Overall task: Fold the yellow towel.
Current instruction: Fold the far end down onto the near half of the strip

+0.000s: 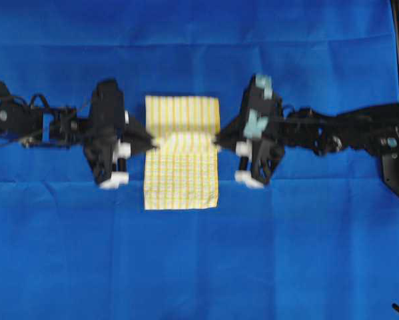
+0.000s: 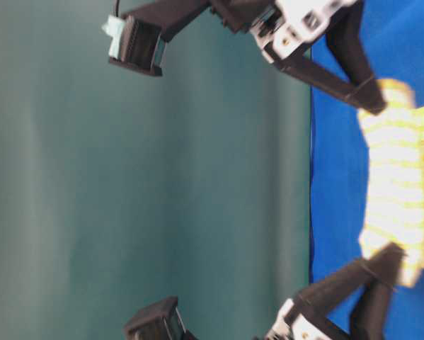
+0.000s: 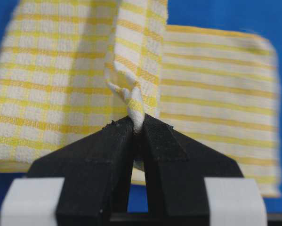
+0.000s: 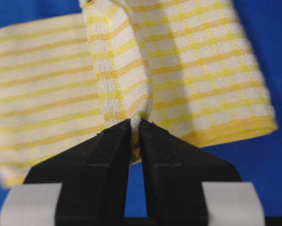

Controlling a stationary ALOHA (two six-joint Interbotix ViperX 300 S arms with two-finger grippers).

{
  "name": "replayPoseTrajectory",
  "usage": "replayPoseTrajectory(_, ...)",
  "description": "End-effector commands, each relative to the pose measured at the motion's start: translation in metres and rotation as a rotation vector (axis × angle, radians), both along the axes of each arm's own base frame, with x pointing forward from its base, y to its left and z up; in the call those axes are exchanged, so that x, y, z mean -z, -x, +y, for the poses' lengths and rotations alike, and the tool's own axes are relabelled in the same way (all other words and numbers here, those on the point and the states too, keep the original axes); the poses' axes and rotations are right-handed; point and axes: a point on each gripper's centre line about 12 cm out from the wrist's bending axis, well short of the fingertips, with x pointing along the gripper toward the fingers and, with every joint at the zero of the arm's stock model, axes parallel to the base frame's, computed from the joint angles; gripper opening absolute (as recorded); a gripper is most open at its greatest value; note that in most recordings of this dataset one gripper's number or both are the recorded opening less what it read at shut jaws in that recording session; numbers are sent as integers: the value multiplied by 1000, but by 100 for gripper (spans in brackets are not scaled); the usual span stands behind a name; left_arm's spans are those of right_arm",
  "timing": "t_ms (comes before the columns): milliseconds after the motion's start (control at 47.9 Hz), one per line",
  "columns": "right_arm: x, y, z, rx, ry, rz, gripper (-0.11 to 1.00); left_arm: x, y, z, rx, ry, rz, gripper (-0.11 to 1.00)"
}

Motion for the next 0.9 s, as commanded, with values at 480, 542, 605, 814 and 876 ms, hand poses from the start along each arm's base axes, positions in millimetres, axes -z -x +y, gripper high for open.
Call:
replayPoseTrajectory(480, 9, -11, 42, -94, 8, 0, 8, 12, -6, -34, 84, 15, 5, 3)
replayPoseTrajectory(542, 12, -13, 45, -100, 8, 6, 8, 16, -7, -34, 85, 13, 2, 3)
replayPoseTrajectory(605, 13, -14, 49, -109, 9, 8, 8, 17, -9, -35, 85, 14, -2, 3)
replayPoseTrajectory(814, 12, -14, 57, -132, 6, 6, 8, 13, -12, -43, 106, 14, -19, 8)
replayPoseTrajectory(876, 11, -14, 57, -133, 7, 5, 8, 13, -13, -43, 108, 14, -19, 15)
